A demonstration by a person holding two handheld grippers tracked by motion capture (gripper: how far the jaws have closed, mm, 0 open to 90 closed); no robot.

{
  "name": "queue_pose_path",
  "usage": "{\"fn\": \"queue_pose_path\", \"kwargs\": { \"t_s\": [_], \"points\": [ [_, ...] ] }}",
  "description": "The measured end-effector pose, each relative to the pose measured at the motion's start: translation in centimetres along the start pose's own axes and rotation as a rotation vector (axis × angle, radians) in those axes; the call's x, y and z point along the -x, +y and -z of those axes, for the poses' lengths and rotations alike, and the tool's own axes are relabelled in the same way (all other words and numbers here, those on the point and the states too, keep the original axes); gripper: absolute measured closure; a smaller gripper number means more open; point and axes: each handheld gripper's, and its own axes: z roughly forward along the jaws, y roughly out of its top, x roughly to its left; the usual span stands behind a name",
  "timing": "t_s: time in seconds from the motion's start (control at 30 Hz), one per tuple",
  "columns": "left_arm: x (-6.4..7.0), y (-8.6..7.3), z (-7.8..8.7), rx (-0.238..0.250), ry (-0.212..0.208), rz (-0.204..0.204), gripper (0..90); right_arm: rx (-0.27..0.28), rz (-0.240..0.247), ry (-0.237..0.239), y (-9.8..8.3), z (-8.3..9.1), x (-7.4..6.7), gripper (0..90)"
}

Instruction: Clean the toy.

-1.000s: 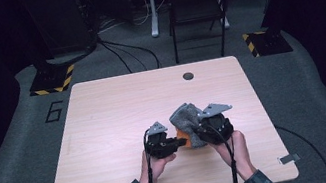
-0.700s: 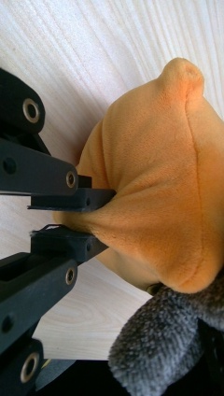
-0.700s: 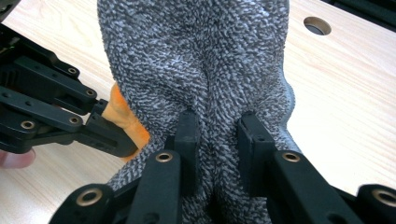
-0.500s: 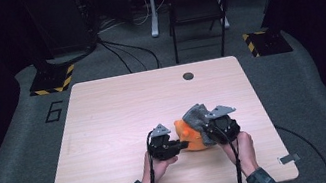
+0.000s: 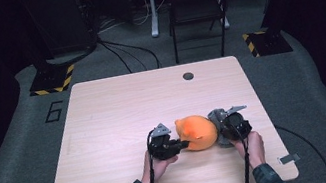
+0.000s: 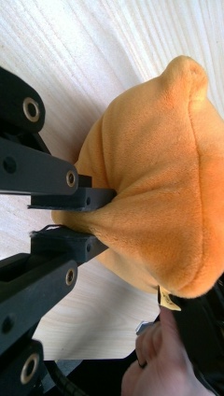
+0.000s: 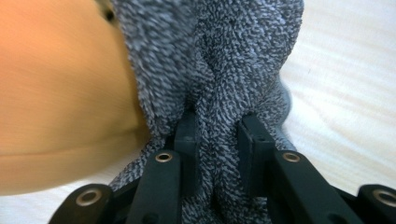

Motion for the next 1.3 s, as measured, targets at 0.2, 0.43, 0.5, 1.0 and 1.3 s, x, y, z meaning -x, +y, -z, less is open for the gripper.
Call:
{"fn": "queue_pose_path", "kwargs": {
  "t_s": [0.2, 0.43, 0.5, 1.0, 1.3],
  "points": [
    [-0.1, -0.1, -0.1, -0.002, 0.003, -0.002, 81.0, 0.047, -0.019, -0.019, 0.7, 2.3, 0.8, 72.2],
    [0.2, -0.1, -0.2, -0.005, 0.012, -0.020, 80.7, 0.254, 0.057, 0.109, 3.3, 9.6, -2.8, 72.0],
    [0.2, -0.1, -0.2, -0.004, 0.014, -0.017, 80.7, 0.274, 0.117, 0.136, 3.6, 10.3, -5.2, 72.0],
    [0.5, -0.2, -0.3, -0.014, 0.014, -0.030, 80.2, 0.176, 0.152, 0.079, 2.5, 6.8, -5.7, 71.5],
    [0.4, -0.2, -0.3, -0.014, 0.009, -0.035, 80.2, 0.144, 0.053, 0.042, 1.5, 4.9, -2.3, 71.4]
  ]
}}
